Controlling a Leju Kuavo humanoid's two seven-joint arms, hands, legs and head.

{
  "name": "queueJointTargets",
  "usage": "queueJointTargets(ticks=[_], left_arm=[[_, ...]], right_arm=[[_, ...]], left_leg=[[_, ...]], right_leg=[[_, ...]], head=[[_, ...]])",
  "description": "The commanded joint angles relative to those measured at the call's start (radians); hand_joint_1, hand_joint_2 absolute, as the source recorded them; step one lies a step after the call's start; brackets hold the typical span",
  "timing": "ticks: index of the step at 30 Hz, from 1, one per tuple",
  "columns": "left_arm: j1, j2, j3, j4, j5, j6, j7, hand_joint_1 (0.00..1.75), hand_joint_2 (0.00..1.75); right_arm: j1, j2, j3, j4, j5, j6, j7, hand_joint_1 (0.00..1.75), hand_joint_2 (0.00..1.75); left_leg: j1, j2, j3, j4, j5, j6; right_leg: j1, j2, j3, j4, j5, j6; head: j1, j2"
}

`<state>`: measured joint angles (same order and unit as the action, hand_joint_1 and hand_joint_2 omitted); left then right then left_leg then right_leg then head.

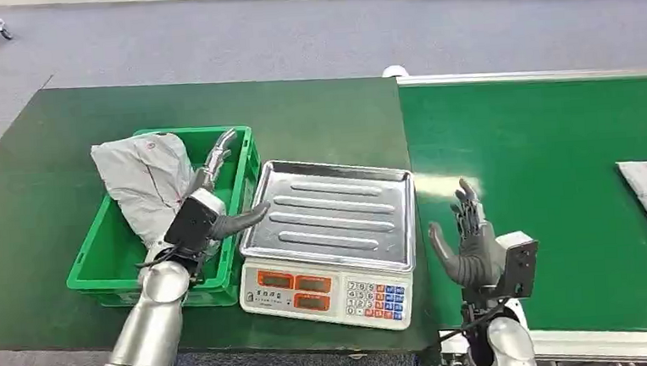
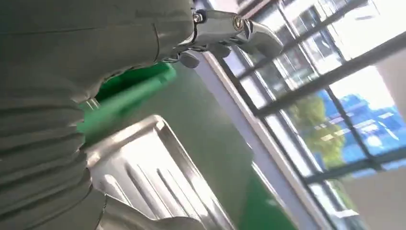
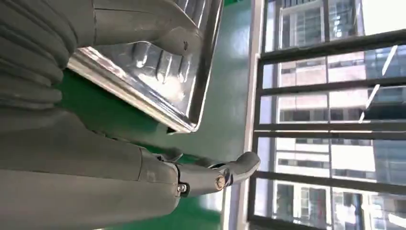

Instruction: Moved the parcel from conveyor to table for the left to box.

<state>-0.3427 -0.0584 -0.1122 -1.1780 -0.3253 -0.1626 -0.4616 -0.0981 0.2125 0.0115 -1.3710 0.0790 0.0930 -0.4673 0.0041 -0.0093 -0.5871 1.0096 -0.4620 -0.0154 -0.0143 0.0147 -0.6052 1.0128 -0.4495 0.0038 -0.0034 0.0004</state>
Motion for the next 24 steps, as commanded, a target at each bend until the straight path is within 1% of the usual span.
queueJointTargets(ticks=[1, 2, 4, 5, 7, 14, 20, 23, 24], left_arm=[[0.026, -0.120, -0.074, 0.112, 0.182, -0.045, 0.004, 0.00, 1.75], [0.025, -0.117, -0.076, 0.112, 0.183, -0.044, 0.002, 0.00, 1.75], [0.031, -0.125, -0.061, 0.122, 0.284, -0.092, 0.013, 0.00, 1.75], [0.035, -0.129, -0.059, 0.135, 0.317, -0.093, 0.015, 0.00, 1.75], [0.040, -0.140, -0.056, 0.153, 0.333, -0.075, 0.012, 0.00, 1.75], [0.081, -0.156, -0.056, 0.153, 0.311, 0.032, 0.008, 0.00, 1.75], [0.096, -0.159, -0.052, 0.134, 0.299, 0.049, 0.011, 0.00, 1.75], [0.107, -0.165, -0.051, 0.125, 0.291, 0.056, 0.022, 0.00, 1.75], [0.108, -0.164, -0.055, 0.126, 0.286, 0.058, 0.026, 0.00, 1.75]], right_arm=[[-0.139, 0.018, 0.182, 0.164, 0.032, -0.060, 0.004, 0.00, 1.75], [-0.139, 0.016, 0.183, 0.165, 0.030, -0.061, 0.003, 0.00, 1.75], [-0.148, 0.010, 0.209, 0.174, 0.010, -0.067, 0.001, 0.00, 1.75], [-0.154, 0.014, 0.216, 0.185, -0.005, -0.067, 0.004, 0.00, 1.75], [-0.162, 0.021, 0.224, 0.207, -0.009, -0.078, 0.007, 0.00, 1.75], [-0.189, 0.037, 0.248, 0.287, -0.001, -0.106, 0.001, 0.00, 1.75], [-0.178, 0.038, 0.245, 0.269, 0.000, -0.104, 0.002, 0.00, 1.75], [-0.169, 0.033, 0.242, 0.259, 0.007, -0.108, 0.003, 0.00, 1.75], [-0.169, 0.030, 0.244, 0.263, 0.009, -0.111, 0.002, 0.00, 1.75]], left_leg=[[0.000, 0.002, 0.002, -0.001, 0.000, 0.000], [0.000, 0.003, 0.004, -0.002, 0.000, 0.000], [0.000, 0.002, 0.003, -0.002, 0.000, 0.000], [0.001, 0.002, 0.004, -0.003, 0.000, 0.000], [0.000, 0.001, 0.003, -0.002, 0.000, 0.000], [0.001, 0.002, 0.004, -0.003, 0.000, 0.000], [0.001, 0.001, 0.003, -0.002, 0.000, 0.000], [0.001, 0.002, 0.004, -0.003, 0.000, 0.000], [0.000, 0.000, 0.001, -0.001, 0.000, 0.000]], right_leg=[[0.000, 0.001, 0.001, -0.001, 0.000, 0.000], [0.000, 0.002, 0.003, -0.002, 0.001, 0.000], [0.001, 0.000, 0.002, -0.001, 0.000, 0.000], [0.002, 0.000, 0.004, -0.004, 0.001, 0.000], [0.001, 0.000, 0.002, -0.002, 0.000, 0.000], [0.002, 0.001, 0.004, -0.003, 0.001, 0.000], [0.002, -0.001, 0.004, -0.003, 0.000, 0.000], [0.002, 0.000, 0.004, -0.003, 0.000, 0.000], [0.001, 0.000, 0.002, -0.001, 0.000, 0.000]], head=[[0.000, 0.000], [0.000, 0.000], [0.000, 0.000], [0.000, 0.000], [0.000, 0.000], [0.000, 0.000], [0.000, 0.000], [0.000, 0.000], [0.000, 0.000]])
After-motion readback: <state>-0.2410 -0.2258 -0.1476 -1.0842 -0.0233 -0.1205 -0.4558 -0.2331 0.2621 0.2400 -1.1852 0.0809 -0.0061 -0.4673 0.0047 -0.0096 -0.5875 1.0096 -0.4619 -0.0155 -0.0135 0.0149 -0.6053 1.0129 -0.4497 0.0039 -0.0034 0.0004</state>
